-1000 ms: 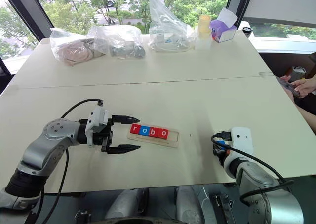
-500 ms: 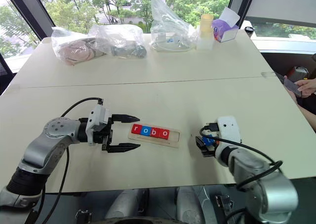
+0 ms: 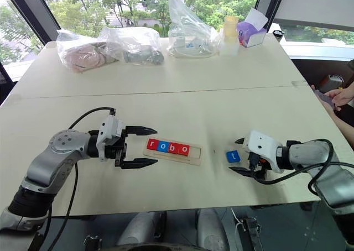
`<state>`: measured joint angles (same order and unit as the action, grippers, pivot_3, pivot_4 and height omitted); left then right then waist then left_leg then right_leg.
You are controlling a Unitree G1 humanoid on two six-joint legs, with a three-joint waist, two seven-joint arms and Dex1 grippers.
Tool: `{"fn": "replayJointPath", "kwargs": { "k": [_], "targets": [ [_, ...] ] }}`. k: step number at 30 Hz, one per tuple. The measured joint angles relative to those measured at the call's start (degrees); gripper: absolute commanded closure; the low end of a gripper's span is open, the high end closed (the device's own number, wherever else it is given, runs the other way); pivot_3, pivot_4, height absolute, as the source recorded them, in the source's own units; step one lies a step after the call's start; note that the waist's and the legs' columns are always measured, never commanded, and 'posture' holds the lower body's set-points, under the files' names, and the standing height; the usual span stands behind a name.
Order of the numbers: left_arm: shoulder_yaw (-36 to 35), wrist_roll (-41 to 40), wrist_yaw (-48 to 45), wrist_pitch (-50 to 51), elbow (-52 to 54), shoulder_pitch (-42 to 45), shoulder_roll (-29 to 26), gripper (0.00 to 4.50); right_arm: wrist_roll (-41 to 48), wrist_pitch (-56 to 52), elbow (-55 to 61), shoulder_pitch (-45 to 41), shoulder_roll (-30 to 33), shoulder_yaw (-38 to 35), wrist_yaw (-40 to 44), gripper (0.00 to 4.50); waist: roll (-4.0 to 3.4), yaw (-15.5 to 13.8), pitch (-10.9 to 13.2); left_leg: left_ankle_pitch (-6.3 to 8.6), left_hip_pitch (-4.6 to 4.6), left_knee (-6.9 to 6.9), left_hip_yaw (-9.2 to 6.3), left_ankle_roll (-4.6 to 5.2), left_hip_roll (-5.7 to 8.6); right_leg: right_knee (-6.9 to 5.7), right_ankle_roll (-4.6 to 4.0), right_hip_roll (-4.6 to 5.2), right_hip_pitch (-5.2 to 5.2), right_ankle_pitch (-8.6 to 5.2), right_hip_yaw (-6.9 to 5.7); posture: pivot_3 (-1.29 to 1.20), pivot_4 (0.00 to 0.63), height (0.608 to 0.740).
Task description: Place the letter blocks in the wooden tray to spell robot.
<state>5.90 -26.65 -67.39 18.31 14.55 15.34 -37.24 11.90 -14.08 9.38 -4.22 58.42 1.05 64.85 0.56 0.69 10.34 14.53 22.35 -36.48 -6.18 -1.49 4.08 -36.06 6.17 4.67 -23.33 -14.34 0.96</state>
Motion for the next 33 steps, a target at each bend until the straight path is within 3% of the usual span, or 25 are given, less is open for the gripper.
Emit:
{"fn": "replayJointPath", "kwargs": {
  "k": [9,12,17,21,27,33],
  "targets": [
    [-0.04,0.02,1.15,0.09,0.25,-1.26,-0.27,0.0,-2.12,6.96,-10.33,-7.49,-1.37,4.69,6.32,0.08,-0.02,-0.1,0.01,0.0,0.02,0.0,-0.04,-0.01,0.01,0.0,-0.01,0.04,-0.02,0.01,0.02,0.0,0.15,0.74],
    [-0.04,-0.01,1.38,0.1,0.33,-1.32,-0.47,0.0,-2.15,7.42,-11.26,-8.09,-1.37,5.13,7.65,0.93,-0.02,-0.12,0.01,0.0,0.02,0.0,-0.04,-0.01,0.01,0.0,-0.02,0.05,-0.01,0.0,0.02,0.0,0.15,0.74],
    [-0.04,-0.01,1.55,0.1,0.33,-1.44,-0.71,0.0,-1.79,7.26,-11.19,-8.1,-1.76,5.25,8.7,3.39,-0.03,-0.08,0.01,0.0,0.01,-0.02,-0.04,-0.01,0.0,-0.01,-0.03,0.07,-0.01,0.02,0.03,0.0,0.15,0.74],
    [-0.04,-0.02,1.55,0.1,0.37,-1.47,-0.84,0.0,-0.21,0.96,-8.26,-8.03,-4.43,3.96,5.51,3.37,-0.03,0.06,0.01,0.0,0.01,-0.02,-0.05,-0.01,-0.03,-0.04,-0.06,0.08,-0.05,0.03,0.07,0.0,0.15,0.74],
    [-0.03,-0.01,1.57,0.09,0.44,-1.43,-0.83,0.0,4.55,-25.57,10.66,-11.43,-10.02,3.38,-7.64,3.37,-0.1,-0.37,0.02,0.0,0.11,-0.02,-0.14,-0.03,-0.01,-0.06,-0.07,0.1,-0.15,0.04,0.11,0.0,0.15,0.74],
    [-0.02,0.03,1.58,0.08,0.45,-1.45,-0.85,0.0,4.68,-38.83,20.08,-11.53,-12.67,7.4,-16.7,3.37,-0.1,-1.5,0.02,0.01,0.16,-0.01,-0.11,-0.02,0.05,0.01,-0.08,0.18,-0.15,0.03,0.08,0.0,0.15,0.74]
  ]
}}
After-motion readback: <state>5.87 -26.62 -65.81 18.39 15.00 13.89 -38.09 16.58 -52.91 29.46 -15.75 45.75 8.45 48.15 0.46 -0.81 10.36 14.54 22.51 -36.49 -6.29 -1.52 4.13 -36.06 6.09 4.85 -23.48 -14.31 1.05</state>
